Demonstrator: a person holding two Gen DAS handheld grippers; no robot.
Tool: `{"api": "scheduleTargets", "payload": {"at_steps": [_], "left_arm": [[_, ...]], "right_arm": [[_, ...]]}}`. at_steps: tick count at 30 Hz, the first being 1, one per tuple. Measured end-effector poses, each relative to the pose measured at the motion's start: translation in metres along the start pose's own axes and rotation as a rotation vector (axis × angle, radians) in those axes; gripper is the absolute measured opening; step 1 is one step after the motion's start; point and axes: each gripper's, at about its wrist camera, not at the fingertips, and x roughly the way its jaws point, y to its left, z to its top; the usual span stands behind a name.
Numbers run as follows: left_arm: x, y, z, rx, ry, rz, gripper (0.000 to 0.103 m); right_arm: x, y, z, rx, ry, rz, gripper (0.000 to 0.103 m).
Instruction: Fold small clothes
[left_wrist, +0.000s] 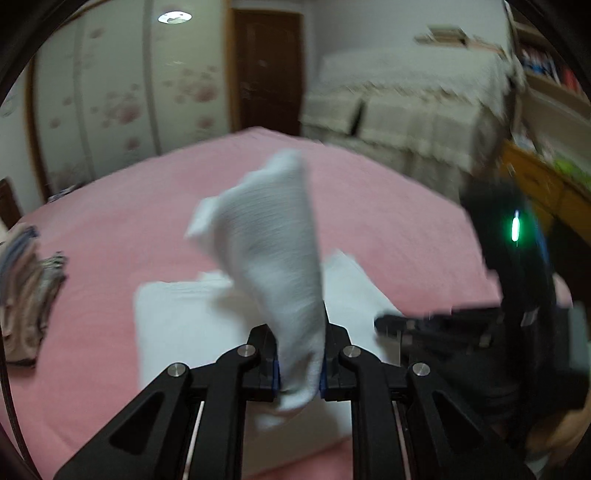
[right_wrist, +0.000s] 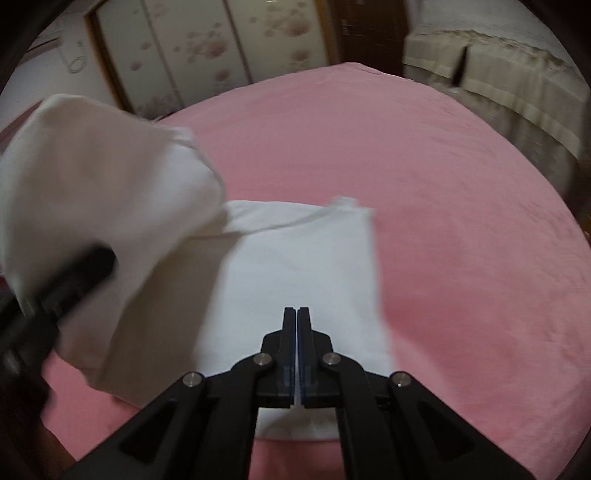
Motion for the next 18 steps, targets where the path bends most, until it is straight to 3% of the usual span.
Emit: {"api": "scheduleTargets", "payload": {"at_steps": [3,5,10,14,18], "left_arm": [[0.027,-0.028,-0.017,0.047,0.12,-0.014,0.019],[0.032,-0.033,-0.026,0.047,0.15,-0.013,0.028],[0.014,-0.016,-0.03,-0.036,0.133,-0.097,0.054],[-0.012,-0.003,-0.034,-0.111,0.111,-0.164,0.059],[-0.035,0.014,-0.029,-0.19,0.061,-0.177,0.059]], "right_arm": [[-0.003,-0.034,-0.007,0.048,0.018,-0.028,0.0],[-0.006,-0.048,-0.011,0.062,0.02,-0.041,0.0],[-0.01,-0.057,-0.015,0.073,0.015,-0.018,0.003],[-0.021,-0.06,-0.013,0.078,-0.006,0.015,0.003],[-0.039,-0.056,-0.01,0.074,-0.04,0.052,0.003]]}}
